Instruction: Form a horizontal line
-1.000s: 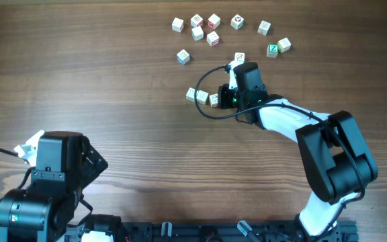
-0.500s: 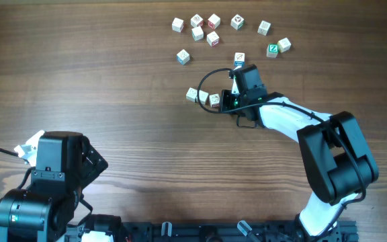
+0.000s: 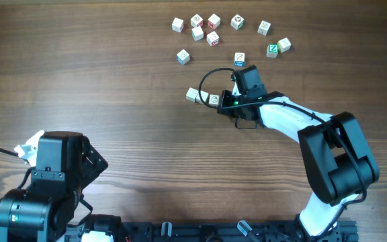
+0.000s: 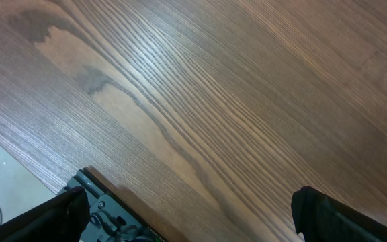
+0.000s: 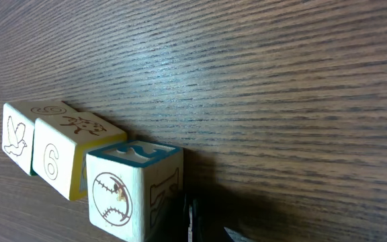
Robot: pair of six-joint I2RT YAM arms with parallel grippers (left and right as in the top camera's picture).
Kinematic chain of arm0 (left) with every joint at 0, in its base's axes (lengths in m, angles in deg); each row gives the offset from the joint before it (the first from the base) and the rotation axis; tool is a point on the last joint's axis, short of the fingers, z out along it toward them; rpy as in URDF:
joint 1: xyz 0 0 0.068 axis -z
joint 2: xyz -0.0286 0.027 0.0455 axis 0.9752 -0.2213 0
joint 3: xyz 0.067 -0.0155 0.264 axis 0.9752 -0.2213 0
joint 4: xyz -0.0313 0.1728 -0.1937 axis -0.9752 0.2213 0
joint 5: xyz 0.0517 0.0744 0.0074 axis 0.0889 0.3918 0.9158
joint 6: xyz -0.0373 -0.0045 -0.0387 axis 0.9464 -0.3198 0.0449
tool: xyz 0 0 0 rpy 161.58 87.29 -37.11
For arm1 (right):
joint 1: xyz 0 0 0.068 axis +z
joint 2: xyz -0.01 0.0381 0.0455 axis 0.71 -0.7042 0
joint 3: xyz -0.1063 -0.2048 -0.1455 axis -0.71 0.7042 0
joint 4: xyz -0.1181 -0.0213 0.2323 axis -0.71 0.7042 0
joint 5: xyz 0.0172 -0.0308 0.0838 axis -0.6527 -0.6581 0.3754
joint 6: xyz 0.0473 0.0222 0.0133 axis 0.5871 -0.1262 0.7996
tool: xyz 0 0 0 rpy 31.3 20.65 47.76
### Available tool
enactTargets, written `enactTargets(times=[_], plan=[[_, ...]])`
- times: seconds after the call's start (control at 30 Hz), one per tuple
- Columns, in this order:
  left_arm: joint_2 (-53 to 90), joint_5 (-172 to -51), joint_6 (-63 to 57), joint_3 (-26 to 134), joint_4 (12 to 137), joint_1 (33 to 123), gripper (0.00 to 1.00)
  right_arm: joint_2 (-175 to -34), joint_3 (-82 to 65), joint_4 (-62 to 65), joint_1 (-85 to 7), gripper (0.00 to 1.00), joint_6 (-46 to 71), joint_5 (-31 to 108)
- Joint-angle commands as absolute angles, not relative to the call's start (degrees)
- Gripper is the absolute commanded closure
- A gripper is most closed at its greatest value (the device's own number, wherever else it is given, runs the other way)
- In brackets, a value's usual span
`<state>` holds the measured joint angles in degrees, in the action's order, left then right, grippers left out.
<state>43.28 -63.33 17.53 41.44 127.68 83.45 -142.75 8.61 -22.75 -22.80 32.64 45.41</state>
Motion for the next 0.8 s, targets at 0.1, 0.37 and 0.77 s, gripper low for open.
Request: enactTargets(times=[0.1,0.37,0.77], plan=[[43.41,-63.05,18.49,41.37,127.75,83.08,0.00,-144.48,10.34,-23.21,-22.60,0.95,32.55,45.34],[43.41,-63.05,18.49,41.37,127.75,83.08,0.00,-144.48,10.34,-24.37,-22.58,0.95,28.73,45.97],[43.41,-63.05,18.49,41.35,127.75,83.08,0.00,-144.48,10.34,-27.16,-22.60,0.96,23.59,48.93]])
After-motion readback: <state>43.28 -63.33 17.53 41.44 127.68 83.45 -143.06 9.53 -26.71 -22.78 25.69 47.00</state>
